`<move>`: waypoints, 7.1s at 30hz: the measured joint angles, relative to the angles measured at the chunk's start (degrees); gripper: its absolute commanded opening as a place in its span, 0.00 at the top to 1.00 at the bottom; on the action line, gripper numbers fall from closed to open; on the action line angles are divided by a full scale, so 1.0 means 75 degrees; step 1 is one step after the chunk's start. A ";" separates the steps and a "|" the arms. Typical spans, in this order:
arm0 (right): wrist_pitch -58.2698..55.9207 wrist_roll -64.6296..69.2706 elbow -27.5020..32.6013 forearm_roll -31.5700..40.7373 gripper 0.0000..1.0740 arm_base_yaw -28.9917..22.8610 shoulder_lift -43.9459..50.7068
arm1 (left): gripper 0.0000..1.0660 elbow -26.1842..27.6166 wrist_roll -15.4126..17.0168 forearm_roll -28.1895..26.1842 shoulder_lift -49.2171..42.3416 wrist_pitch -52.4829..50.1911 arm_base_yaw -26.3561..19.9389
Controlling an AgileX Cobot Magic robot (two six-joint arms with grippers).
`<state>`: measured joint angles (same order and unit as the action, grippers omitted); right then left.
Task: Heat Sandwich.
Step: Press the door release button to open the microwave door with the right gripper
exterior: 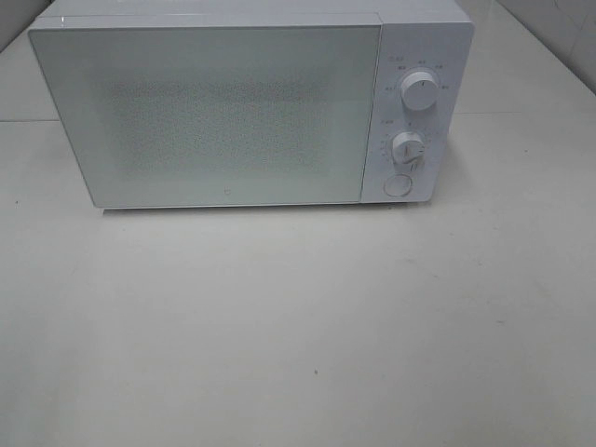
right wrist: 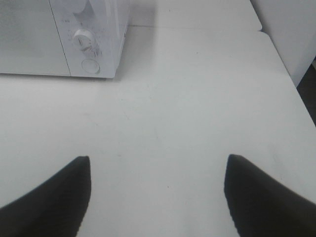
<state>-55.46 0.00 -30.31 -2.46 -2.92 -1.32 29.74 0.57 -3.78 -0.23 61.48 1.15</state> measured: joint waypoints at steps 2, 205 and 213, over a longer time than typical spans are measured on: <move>0.0107 0.0000 -0.0031 0.0008 0.32 0.0000 -0.0099 | 0.08 0.0000 0.0000 0.0000 0.0000 0.0000 0.0000; 1.4370 1.0046 -0.0795 0.4882 1.00 -0.3675 -1.4683 | 0.08 0.0000 0.0000 0.0000 0.0000 0.0000 0.0000; 1.4072 1.0092 -0.1283 0.4675 1.00 -0.3552 -1.5042 | 0.08 0.0000 0.0000 0.0000 0.0000 0.0000 0.0000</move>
<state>50.08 75.69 -39.94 32.60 -29.56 -114.13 29.74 0.57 -3.78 -0.23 61.48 1.15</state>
